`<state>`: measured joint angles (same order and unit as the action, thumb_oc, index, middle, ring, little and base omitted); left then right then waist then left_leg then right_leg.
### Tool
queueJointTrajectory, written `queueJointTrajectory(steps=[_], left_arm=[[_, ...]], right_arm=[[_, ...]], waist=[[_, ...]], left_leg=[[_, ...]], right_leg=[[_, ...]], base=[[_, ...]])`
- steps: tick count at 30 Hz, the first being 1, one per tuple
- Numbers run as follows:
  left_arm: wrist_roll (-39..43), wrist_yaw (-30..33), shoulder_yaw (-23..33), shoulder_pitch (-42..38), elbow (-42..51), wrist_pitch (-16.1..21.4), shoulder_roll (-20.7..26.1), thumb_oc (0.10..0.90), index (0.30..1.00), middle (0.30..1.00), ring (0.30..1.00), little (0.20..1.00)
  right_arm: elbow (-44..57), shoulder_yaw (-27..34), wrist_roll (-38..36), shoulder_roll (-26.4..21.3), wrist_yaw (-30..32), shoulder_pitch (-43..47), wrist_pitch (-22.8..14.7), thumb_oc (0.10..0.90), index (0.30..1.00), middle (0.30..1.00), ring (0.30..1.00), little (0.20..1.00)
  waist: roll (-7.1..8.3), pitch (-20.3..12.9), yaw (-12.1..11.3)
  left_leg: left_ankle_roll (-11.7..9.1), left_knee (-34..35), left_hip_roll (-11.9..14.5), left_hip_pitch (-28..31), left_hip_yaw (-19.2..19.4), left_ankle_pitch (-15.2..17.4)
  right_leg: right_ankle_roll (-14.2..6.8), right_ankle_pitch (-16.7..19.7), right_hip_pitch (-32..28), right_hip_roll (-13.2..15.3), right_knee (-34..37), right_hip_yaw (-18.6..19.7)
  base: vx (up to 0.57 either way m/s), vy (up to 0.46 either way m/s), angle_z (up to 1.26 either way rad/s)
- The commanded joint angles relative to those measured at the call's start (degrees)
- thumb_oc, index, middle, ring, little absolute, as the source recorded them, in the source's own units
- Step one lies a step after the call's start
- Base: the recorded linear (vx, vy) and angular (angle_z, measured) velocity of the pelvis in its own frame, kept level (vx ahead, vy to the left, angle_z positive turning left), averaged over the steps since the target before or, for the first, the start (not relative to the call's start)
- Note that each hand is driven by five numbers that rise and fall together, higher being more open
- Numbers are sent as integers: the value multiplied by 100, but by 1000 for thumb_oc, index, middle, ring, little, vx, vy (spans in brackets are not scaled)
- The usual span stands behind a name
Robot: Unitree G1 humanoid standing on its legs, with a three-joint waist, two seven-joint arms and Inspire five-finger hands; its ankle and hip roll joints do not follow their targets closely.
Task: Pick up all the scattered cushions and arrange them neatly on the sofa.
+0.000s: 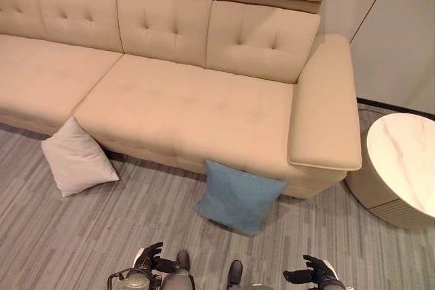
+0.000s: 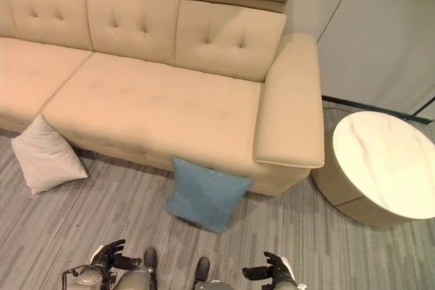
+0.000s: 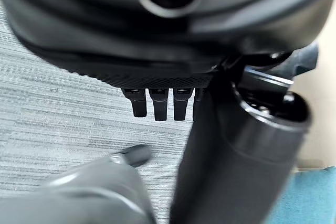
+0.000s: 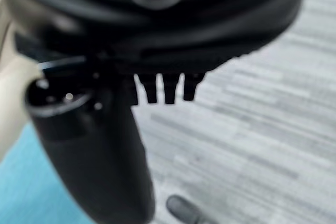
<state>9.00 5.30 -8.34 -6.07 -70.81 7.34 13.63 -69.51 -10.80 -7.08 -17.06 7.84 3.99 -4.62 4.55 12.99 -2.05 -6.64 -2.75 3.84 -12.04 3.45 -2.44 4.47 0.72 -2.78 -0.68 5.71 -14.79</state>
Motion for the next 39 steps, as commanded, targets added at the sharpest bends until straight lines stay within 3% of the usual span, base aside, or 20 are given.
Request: queueJointTrajectory(steps=[1,7,10,11,15,17,20,24,27,28,31,32,33,39], left_arm=[[-171,49,-196,255,-92,14,88,800,900,900,900,900],[-187,-3,-67,334,-112,-26,192,800,900,900,900,900],[-147,12,-33,263,-72,-24,312,800,900,900,900,900],[-94,61,-19,203,-27,10,385,800,900,900,900,900],[-22,125,-104,91,23,73,409,800,900,900,900,900],[-33,109,-127,76,36,80,405,800,900,900,900,900],[117,195,-187,-114,164,173,371,800,900,900,900,900],[569,342,-304,-430,569,339,352,800,900,900,900,900],[1120,566,-381,-738,1161,544,397,800,900,900,900,900],[1299,669,-387,-866,1319,618,413,800,900,900,900,900],[1528,882,-397,-1141,1587,742,441,800,900,900,900,900],[1741,1214,-456,-1709,1901,904,519,800,900,900,900,900],[1741,1215,-455,-1713,1901,903,518,800,900,900,900,900],[1836,1588,-620,-2847,1983,1066,828,800,900,900,900,900]], right_arm=[[49,-153,9,-256,126,-147,-169,800,900,900,900,900],[163,-215,127,-203,65,-39,-142,800,900,900,900,900],[297,-277,124,-202,55,145,-140,800,900,900,900,900],[402,-305,88,-233,89,295,-167,800,900,900,900,900],[483,-313,59,-315,136,375,-201,800,900,900,900,900],[489,-293,30,-330,125,348,-199,800,900,900,900,900],[541,-293,-15,-403,220,421,-259,800,900,900,900,900],[678,-266,-264,-499,407,617,-371,800,900,900,900,900],[1100,-72,-675,-610,705,915,-554,800,900,900,900,900],[1219,-13,-763,-645,857,1059,-628,800,900,900,900,900],[1424,70,-873,-708,1132,1306,-720,800,900,900,900,900],[1691,163,-1023,-828,1571,1839,-860,800,900,900,900,900],[1691,164,-1022,-829,1573,1843,-859,800,900,900,900,900],[1897,-43,-1553,-1065,1760,3081,-1227,800,900,900,900,900]], waist=[[-6,-254,-187],[67,-348,-304],[32,-241,-313],[-39,-137,-287],[-102,-27,-147],[-70,-28,-117],[-88,99,-67],[-144,322,-16],[-261,477,47],[-307,529,51],[-374,555,105],[-499,665,190],[-501,640,191],[-673,589,239]], left_leg=[[417,-539,-347,21,-298,210],[669,-462,-481,344,-182,481],[811,-508,-463,352,-75,565],[875,-531,-441,313,-35,633],[880,-487,-477,327,-107,670],[865,-511,-526,314,-121,693],[786,-568,-562,27,-166,671],[666,-889,-526,-689,-278,589],[613,-1290,-462,-1526,-316,564],[574,-1460,-411,-1720,-342,737],[559,-1733,-359,-2311,-325,742],[552,-2283,-346,-3308,-323,764],[553,-2307,-346,-3353,-324,772],[647,-3356,-304,-5149,-270,1029]], right_leg=[[-702,-464,-134,112,-434,458],[-910,-548,2,325,-956,627],[-1047,-497,505,409,-1659,675],[-1106,-374,883,554,-1835,633],[-1022,-200,1241,593,-1592,708],[-1018,-195,1116,588,-1407,748],[-961,-147,1325,565,-1272,639],[-829,-162,1855,590,-1408,436],[-729,-281,2690,606,-1834,284],[-748,-454,2915,594,-2035,304],[-711,-537,3467,651,-2325,278],[-649,-642,4493,751,-2942,316],[-648,-650,4535,753,-2963,316],[-618,-959,6438,846,-4254,618]], base=[[193,93,-108],[142,157,-52],[5,109,-58],[-35,67,-29],[13,-1,-25],[32,-45,0],[-56,-127,44],[-123,-146,40],[-123,-108,26],[-73,-56,15],[-121,-23,3],[-152,8,-1],[-204,47,5],[-37,65,-8]])
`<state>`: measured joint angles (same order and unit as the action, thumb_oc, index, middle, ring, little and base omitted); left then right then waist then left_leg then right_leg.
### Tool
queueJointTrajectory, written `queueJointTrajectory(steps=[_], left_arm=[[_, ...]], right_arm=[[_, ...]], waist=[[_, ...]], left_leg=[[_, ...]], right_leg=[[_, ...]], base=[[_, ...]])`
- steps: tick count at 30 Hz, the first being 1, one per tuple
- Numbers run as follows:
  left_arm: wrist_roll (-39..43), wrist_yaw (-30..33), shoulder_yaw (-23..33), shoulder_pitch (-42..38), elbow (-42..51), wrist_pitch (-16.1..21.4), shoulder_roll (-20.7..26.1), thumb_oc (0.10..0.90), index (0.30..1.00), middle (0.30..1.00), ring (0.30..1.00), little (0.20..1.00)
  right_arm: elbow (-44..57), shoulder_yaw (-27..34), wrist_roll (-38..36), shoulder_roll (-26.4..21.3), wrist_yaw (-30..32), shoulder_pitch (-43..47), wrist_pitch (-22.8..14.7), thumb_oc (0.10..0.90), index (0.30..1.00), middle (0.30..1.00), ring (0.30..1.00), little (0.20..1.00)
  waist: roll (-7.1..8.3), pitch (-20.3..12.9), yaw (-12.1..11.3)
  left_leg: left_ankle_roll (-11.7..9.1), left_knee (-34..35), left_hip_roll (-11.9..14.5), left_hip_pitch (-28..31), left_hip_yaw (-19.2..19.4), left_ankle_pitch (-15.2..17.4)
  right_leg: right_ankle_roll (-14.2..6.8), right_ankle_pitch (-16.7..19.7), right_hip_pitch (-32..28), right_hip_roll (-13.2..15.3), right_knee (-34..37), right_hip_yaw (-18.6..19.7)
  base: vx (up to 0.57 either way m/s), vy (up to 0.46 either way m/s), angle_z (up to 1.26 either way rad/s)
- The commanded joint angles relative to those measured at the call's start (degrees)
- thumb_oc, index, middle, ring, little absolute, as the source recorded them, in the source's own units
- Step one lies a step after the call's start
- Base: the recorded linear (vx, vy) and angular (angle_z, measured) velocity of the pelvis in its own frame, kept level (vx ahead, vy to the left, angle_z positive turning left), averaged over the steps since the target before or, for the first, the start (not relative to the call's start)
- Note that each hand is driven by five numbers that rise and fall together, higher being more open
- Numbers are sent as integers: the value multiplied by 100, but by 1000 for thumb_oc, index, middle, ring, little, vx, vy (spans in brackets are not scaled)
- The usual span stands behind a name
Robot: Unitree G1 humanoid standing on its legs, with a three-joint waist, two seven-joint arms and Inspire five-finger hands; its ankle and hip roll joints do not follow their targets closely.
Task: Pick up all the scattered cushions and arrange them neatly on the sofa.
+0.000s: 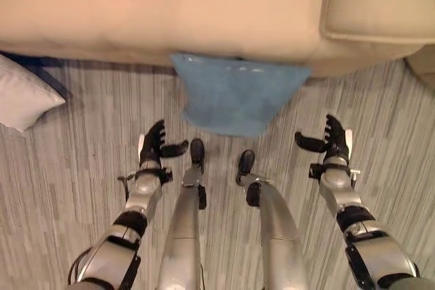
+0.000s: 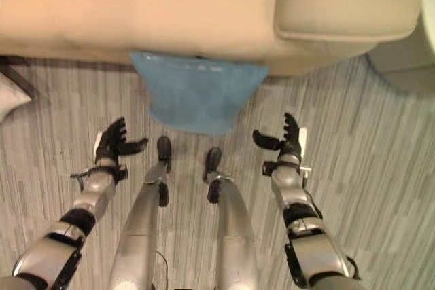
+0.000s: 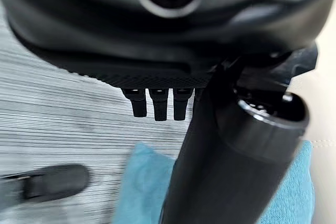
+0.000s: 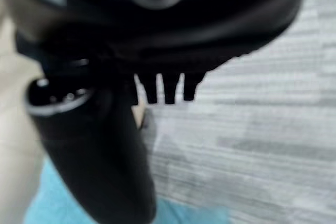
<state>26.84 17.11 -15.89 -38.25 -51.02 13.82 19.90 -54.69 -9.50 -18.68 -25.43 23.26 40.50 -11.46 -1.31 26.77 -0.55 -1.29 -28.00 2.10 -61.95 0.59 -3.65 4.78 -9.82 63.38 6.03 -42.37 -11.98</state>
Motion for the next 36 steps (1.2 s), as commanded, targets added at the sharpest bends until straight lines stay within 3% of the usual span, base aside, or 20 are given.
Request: queueJointTrajectory(steps=[1,7,13,19,23,25,26,27,33,36], left_arm=[[45,433,122,245,8,406,260,800,900,900,900,900],[-44,572,-79,-501,108,407,650,800,900,900,900,900],[-44,558,-358,-1054,365,433,892,800,900,900,900,900],[-85,616,-679,-1583,483,467,787,800,900,900,900,900],[38,669,-991,-2222,459,506,411,800,900,900,900,900],[64,662,-1022,-2274,474,510,323,800,900,900,900,900],[83,664,-1110,-2375,501,519,181,800,900,900,900,900],[80,668,-1127,-2409,533,534,126,400,300,300,300,300],[2,599,-1069,-2059,1041,609,15,400,300,300,300,300],[-140,536,-962,-1663,1425,630,8,400,300,300,300,300]], right_arm=[[450,-222,-471,-260,206,-420,-582,800,900,900,900,900],[659,-638,-1204,-447,-120,446,-846,800,900,900,900,900],[1012,-1077,-1400,-501,-246,1118,-970,800,900,900,900,900],[1276,-1515,-1335,-197,-216,1696,-1009,800,900,900,900,900],[1576,-1934,-1179,375,-215,2190,-1009,800,900,900,900,900],[1583,-2003,-1091,418,-213,2238,-980,800,900,900,900,900],[1574,-2081,-1019,513,-212,2299,-961,541,512,512,512,512],[1606,-2083,-995,531,-216,2301,-962,400,300,300,300,300],[2023,-1912,-770,451,-287,1825,-1047,400,300,300,300,300],[2303,-1682,-548,376,-269,1375,-1098,400,300,300,300,300]], waist=[[-99,-796,94],[-143,-764,81],[-132,-722,51],[-100,-740,32],[-41,-792,76],[-32,-790,83],[-12,-790,107],[-1,-789,116],[-12,-983,157],[-24,-1047,166]], left_leg=[[127,-1066,-115,-414,17,1200],[227,-2014,-160,-1469,64,1515],[239,-2527,-215,-2115,18,1631],[231,-2736,-237,-2502,-63,1630],[232,-2867,-253,-2791,-134,1598],[225,-2854,-251,-2791,-145,1591],[224,-2856,-247,-2793,-154,1593],[225,-2858,-254,-2794,-154,1591],[221,-2725,-271,-2748,-129,1537],[208,-2335,-273,-2313,-80,1460]], right_leg=[[-642,63,47,194,343,376],[-597,-194,1141,188,-597,502],[-550,-287,1734,231,-1035,574],[-546,-273,2077,284,-1223,585],[-553,-211,2300,263,-1279,603],[-555,-202,2298,267,-1269,603],[-558,-186,2290,258,-1274,618],[-561,-176,2291,251,-1269,625],[-613,-58,2210,183,-1102,583],[-663,26,1798,152,-771,492]], base=[[18,26,-13],[41,33,-6],[27,-2,0],[14,-2,4],[2,-7,-3],[0,0,0],[0,0,0],[0,0,0],[-5,2,-1],[-53,-4,-3]])
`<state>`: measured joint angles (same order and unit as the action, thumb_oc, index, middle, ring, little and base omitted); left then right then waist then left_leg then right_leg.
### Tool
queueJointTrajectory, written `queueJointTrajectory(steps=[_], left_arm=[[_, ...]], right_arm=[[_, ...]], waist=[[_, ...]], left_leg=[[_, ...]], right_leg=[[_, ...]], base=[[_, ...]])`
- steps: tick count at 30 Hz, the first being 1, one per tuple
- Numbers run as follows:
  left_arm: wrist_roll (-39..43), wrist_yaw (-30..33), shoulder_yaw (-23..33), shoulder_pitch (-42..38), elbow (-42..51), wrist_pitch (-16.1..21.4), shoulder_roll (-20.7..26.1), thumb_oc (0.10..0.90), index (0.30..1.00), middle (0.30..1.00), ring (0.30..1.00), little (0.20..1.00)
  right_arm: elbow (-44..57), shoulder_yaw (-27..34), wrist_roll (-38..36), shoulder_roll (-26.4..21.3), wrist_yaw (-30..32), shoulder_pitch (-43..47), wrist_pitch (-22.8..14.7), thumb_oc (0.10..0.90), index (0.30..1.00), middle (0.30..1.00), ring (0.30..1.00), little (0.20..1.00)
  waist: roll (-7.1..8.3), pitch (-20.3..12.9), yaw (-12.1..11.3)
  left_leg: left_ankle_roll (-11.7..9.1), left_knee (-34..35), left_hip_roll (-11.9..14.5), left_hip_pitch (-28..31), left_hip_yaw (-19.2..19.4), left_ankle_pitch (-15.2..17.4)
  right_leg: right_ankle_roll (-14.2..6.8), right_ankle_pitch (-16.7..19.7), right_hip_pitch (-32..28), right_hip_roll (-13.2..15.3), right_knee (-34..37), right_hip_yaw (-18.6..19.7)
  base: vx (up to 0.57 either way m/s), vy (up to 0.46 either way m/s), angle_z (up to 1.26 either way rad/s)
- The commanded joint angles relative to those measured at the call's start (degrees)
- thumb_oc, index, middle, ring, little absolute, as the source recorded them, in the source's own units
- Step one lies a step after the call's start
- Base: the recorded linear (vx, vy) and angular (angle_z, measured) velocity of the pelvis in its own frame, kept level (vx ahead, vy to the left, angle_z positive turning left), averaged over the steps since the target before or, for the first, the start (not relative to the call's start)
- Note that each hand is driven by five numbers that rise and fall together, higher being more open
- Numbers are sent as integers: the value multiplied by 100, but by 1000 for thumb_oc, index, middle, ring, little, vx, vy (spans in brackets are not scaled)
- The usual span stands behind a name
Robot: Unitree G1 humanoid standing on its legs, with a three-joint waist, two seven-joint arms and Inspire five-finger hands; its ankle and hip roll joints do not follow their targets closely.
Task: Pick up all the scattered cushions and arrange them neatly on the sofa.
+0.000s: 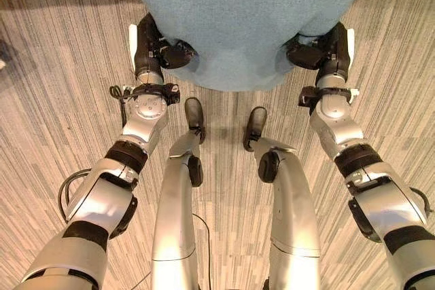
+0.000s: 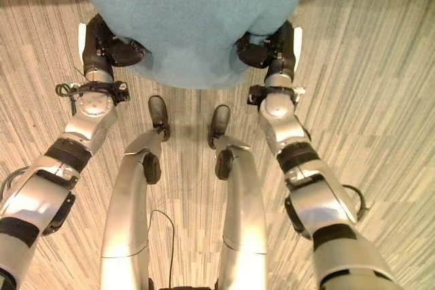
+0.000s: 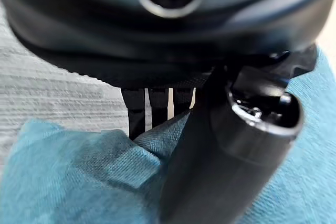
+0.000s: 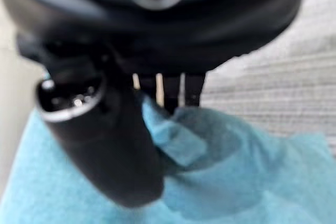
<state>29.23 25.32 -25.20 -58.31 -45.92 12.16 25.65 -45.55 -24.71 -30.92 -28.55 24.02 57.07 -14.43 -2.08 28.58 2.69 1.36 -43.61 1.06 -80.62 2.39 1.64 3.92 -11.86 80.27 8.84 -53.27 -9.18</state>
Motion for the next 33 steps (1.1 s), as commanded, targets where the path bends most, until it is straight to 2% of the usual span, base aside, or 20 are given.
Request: queueJointTrajectory(steps=[1,2,5,13,14,17,18,19,20,21,25,32,33], left_arm=[[-386,-347,44,498,1064,806,-603,400,300,300,300,300],[-417,-436,214,986,1414,897,-725,400,300,300,300,300],[-507,-532,259,1333,1674,937,-797,400,300,300,300,300],[-943,-1078,163,2963,2634,1083,-893,400,300,300,300,300],[-893,-1162,177,3159,2707,1101,-900,400,300,300,300,300],[-745,-1353,225,3721,2901,1138,-857,400,300,300,300,300],[-745,-1353,224,3726,2905,1136,-856,400,300,300,300,300],[-761,-1465,253,4243,3091,1130,-745,400,300,300,300,300],[-751,-1501,285,4400,3123,1128,-741,400,300,300,300,300],[-751,-1501,285,4401,3125,1127,-739,400,300,300,300,300],[-733,-1766,571,5278,3249,1068,-604,400,300,300,300,300],[-718,-1863,680,5687,3277,982,-599,400,300,300,300,300],[-730,-1870,615,5652,3233,960,-637,400,300,300,300,300]], right_arm=[[1502,-77,732,694,-356,-445,-834,400,300,300,300,300],[1834,146,887,703,-384,-936,-898,400,300,300,300,300],[2077,272,986,747,-454,-1353,-929,400,300,300,300,300],[2970,548,1322,872,-897,-3229,-998,400,300,300,300,300],[3104,586,1365,862,-947,-3438,-989,400,300,300,300,300],[3469,662,1565,807,-1077,-3977,-932,400,300,300,300,300],[3473,662,1566,808,-1076,-3983,-930,400,300,300,300,300],[3745,711,1815,682,-1159,-4434,-891,400,300,300,300,300],[3825,730,1899,644,-1192,-4578,-885,400,300,300,300,300],[3829,731,1900,645,-1192,-4580,-883,400,300,300,300,300],[4197,891,2155,410,-1497,-5193,-799,400,300,300,300,300],[4439,1140,2166,366,-1608,-5558,-762,400,300,300,300,300],[4526,1288,2207,357,-1480,-5581,-743,400,300,300,300,300]], waist=[[50,-1239,-157],[41,-1269,-149],[30,-1285,-130],[120,-1566,-156],[146,-1608,-152],[206,-1728,-173],[207,-1710,-173],[263,-1829,-221],[287,-1863,-229],[288,-1858,-219],[405,-2206,-321],[489,-2340,-436],[514,-2350,-440]], left_leg=[[-69,-547,-163,-232,-259,879],[-99,-53,-155,373,-304,785],[-144,324,-144,886,-343,714],[-375,2044,-160,3223,-520,364],[-387,2393,-180,3548,-517,107],[-465,2987,-137,4524,-545,-22],[-465,3002,-136,4556,-546,-27],[-501,3351,-98,5376,-559,-56],[-508,3434,-90,5606,-555,-60],[-505,3463,-98,5617,-563,-92],[-515,3682,-68,6638,-535,-1],[-559,3874,-1,7129,-472,-17],[-614,4066,72,7004,-305,-258]], right_leg=[[-603,258,-79,-161,461,189],[-644,348,-643,-170,884,152],[-667,427,-1123,-165,1246,119],[-796,756,-3339,-125,2948,-159],[-767,963,-3651,-122,3290,-238],[-779,1033,-4635,-185,3901,-352],[-779,1037,-4666,-187,3914,-354],[-778,1014,-5553,-275,4318,-472],[-780,1013,-5827,-313,4440,-481],[-782,1035,-5842,-308,4466,-490],[-752,952,-7054,-491,5009,-509],[-770,925,-7717,-527,5300,-669],[-825,935,-7826,-480,5398,-835]], base=[[-86,-44,2],[-74,-41,4],[-34,-51,7],[-37,-85,11],[-24,-86,4],[51,-93,5],[165,-156,16],[171,-141,18],[166,-137,13],[76,-58,17],[219,-68,12],[133,27,20],[55,108,23]])
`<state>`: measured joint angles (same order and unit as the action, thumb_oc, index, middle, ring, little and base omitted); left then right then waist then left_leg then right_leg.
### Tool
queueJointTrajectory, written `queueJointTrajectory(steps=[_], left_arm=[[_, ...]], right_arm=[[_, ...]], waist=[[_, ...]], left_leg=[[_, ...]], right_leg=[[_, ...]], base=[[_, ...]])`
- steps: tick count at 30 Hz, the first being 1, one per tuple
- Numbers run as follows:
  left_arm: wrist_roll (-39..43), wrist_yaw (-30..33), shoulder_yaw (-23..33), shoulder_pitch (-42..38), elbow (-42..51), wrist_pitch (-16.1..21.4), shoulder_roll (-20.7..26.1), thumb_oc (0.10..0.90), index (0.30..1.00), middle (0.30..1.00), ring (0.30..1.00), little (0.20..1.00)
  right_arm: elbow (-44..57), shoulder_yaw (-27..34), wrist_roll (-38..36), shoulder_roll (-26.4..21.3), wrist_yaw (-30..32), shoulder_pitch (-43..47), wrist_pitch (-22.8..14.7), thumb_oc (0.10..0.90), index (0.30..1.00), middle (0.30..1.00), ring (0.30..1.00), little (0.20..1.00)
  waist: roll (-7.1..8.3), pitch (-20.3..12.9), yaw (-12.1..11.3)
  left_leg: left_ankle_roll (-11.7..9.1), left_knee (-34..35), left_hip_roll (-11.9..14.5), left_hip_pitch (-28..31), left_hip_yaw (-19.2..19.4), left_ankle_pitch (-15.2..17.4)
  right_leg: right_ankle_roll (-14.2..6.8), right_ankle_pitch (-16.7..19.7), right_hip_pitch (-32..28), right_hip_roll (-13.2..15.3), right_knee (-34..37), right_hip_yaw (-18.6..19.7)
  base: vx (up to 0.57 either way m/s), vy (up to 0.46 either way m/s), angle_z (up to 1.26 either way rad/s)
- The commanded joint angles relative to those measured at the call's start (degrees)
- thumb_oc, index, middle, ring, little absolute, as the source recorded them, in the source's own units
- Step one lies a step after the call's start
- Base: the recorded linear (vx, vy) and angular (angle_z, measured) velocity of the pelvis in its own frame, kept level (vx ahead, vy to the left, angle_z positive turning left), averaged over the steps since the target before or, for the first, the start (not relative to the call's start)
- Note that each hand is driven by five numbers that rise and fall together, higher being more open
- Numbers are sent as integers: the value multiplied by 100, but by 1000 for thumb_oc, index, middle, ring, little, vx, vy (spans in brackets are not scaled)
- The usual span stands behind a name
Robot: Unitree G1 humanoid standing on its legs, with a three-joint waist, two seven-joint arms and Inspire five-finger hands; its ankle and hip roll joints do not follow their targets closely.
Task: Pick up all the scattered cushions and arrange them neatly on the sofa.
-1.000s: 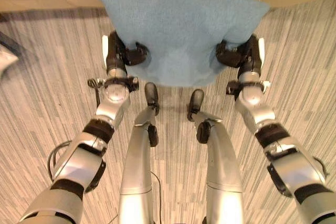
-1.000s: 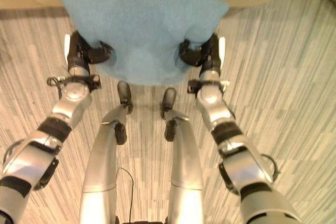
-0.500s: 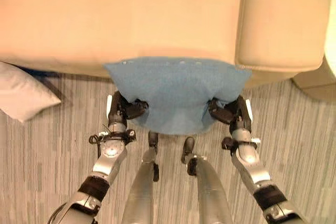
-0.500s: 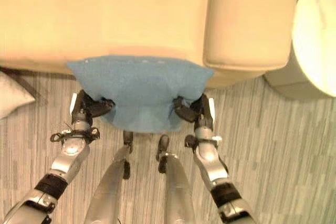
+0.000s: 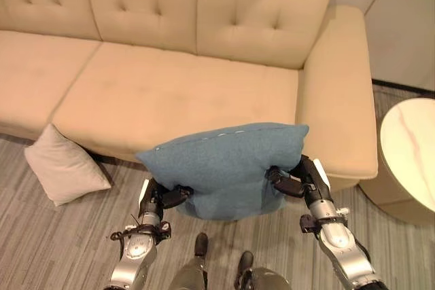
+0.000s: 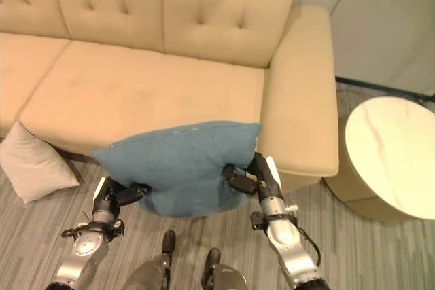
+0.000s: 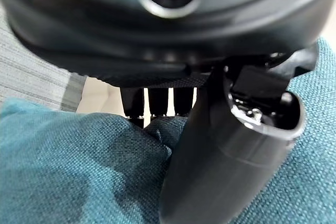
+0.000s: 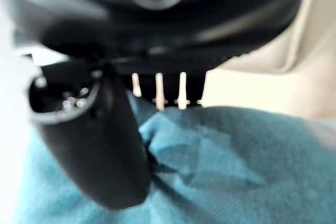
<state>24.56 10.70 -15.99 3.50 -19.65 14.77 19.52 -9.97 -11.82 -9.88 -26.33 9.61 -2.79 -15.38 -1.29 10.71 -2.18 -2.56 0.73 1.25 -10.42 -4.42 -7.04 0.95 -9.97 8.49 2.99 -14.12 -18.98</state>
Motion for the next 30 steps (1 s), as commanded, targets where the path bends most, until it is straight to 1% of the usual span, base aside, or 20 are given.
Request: queueJointTrajectory(steps=[1,3,4,6,7,8,9,10,11,12,13,14,15,16,17,19,21,25,27,30], left_arm=[[-279,-398,-334,-561,591,695,-43,400,300,300,300,300],[-340,-362,-338,-608,590,673,-43,400,300,300,300,300],[-331,-369,-306,-560,616,693,-37,400,300,300,300,300],[-384,-363,-293,-432,672,677,12,400,300,300,300,300],[-390,-382,-304,-411,700,664,41,400,300,300,300,300],[-426,-419,-277,-336,781,630,121,400,300,300,300,300],[-426,-419,-277,-334,784,628,123,400,300,300,300,300],[-416,-431,-251,-307,848,606,194,400,300,300,300,300],[-433,-434,-231,-290,903,579,258,400,300,300,300,300],[-437,-442,-236,-288,916,571,295,400,300,300,300,300],[-517,-441,-223,-272,893,575,314,400,300,300,300,300],[-534,-451,-213,-268,901,572,307,400,300,300,300,300],[-516,-460,-179,-257,905,563,272,400,300,300,300,300],[-491,-481,-155,-253,869,524,205,400,300,300,300,300],[-491,-481,-155,-253,867,525,203,400,300,300,300,300],[-497,-489,-123,-269,807,502,160,400,300,300,300,300],[-489,-532,-98,-273,802,520,151,400,300,300,300,300],[-476,-607,-131,-279,783,556,29,400,300,300,300,300],[-444,-646,-176,-254,780,546,-22,400,300,300,300,300],[-424,-650,-282,-355,744,525,-79,400,300,300,300,300]], right_arm=[[1017,59,119,126,22,415,-629,400,300,300,300,300],[1049,162,141,135,139,433,-579,400,300,300,300,300],[1062,158,178,152,128,412,-561,400,300,300,300,300],[1046,144,225,222,107,378,-538,400,300,300,300,300],[1028,132,202,246,88,369,-525,400,300,300,300,300],[1008,91,174,322,9,366,-493,400,300,300,300,300],[1008,91,174,324,9,366,-493,400,300,300,300,300],[966,21,165,427,-36,417,-471,400,300,300,300,300],[1003,3,115,517,-116,423,-442,400,300,300,300,300],[1028,-10,80,558,-148,441,-443,400,300,300,300,300],[1026,3,49,622,-191,382,-460,400,300,300,300,300],[1017,21,42,632,-231,347,-447,400,300,300,300,300],[958,63,47,620,-246,282,-433,400,300,300,300,300],[922,147,-42,597,-247,259,-433,400,300,300,300,300],[921,148,-43,595,-248,259,-433,400,300,300,300,300],[875,197,-93,593,-238,260,-414,400,300,300,300,300],[858,207,-85,609,-255,236,-402,400,300,300,300,300],[845,353,-47,548,-248,144,-418,400,300,300,300,300],[886,397,-80,495,-265,71,-423,400,300,300,300,300],[893,442,-147,386,-229,67,-434,400,300,300,300,300]], waist=[[447,-577,63],[470,-608,91],[448,-662,60],[477,-765,41],[514,-776,31],[582,-793,-34],[586,-786,-44],[601,-728,-116],[579,-664,-94],[545,-613,-61],[466,-552,-19],[422,-555,12],[393,-530,101],[439,-561,207],[428,-553,212],[452,-546,253],[451,-525,260],[492,-660,311],[498,-705,350],[553,-562,358]], left_leg=[[-199,-378,63,-194,542,503],[-120,-567,130,-560,1099,373],[-87,-385,203,-423,1290,455],[-29,-374,162,-280,1239,535],[-15,-467,136,-288,1225,581],[82,-552,108,-147,1310,749],[84,-553,108,-138,1321,754],[248,-594,29,12,1352,904],[396,-608,-19,156,1375,985],[471,-614,-50,240,1366,1041],[543,-598,-62,423,1321,1142],[550,-554,-66,508,1267,1141],[533,-448,-129,682,1125,1168],[514,-295,-265,837,968,1181],[511,-287,-256,855,960,1184],[489,-188,-331,976,861,1205],[454,-102,-344,1058,811,1207],[313,-230,-413,1138,733,1411],[166,-642,-352,1053,788,1574],[-126,-2085,-186,347,850,1346]], right_leg=[[-542,751,-673,141,1507,69],[-544,729,-770,165,1488,-24],[-568,690,-772,155,1405,-24],[-623,633,-896,208,1327,-90],[-643,601,-928,248,1289,-73],[-705,551,-987,353,1102,20],[-707,548,-989,356,1095,31],[-812,676,-826,547,413,172],[-953,999,-591,711,-245,284],[-991,1127,-464,767,-568,369],[-1001,1112,-208,750,-1041,508],[-947,1063,-70,671,-1047,575],[-841,810,95,436,-687,754],[-802,914,267,209,157,940],[-800,922,237,199,185,929],[-858,1153,392,144,531,944],[-887,1244,418,169,634,731],[-804,1258,71,71,1068,808],[-736,1224,-177,57,1217,723],[-572,1175,-371,75,1285,732]], base=[[93,164,18],[121,149,53],[198,131,65],[225,131,18],[253,217,-6],[177,170,-3],[203,296,-8],[157,317,-21],[205,401,-41],[216,354,-31],[186,247,-20],[264,197,-2],[347,71,3],[305,31,19],[237,-9,37],[134,-22,53],[125,-57,35],[153,-89,54],[149,-126,55],[37,-111,48]])
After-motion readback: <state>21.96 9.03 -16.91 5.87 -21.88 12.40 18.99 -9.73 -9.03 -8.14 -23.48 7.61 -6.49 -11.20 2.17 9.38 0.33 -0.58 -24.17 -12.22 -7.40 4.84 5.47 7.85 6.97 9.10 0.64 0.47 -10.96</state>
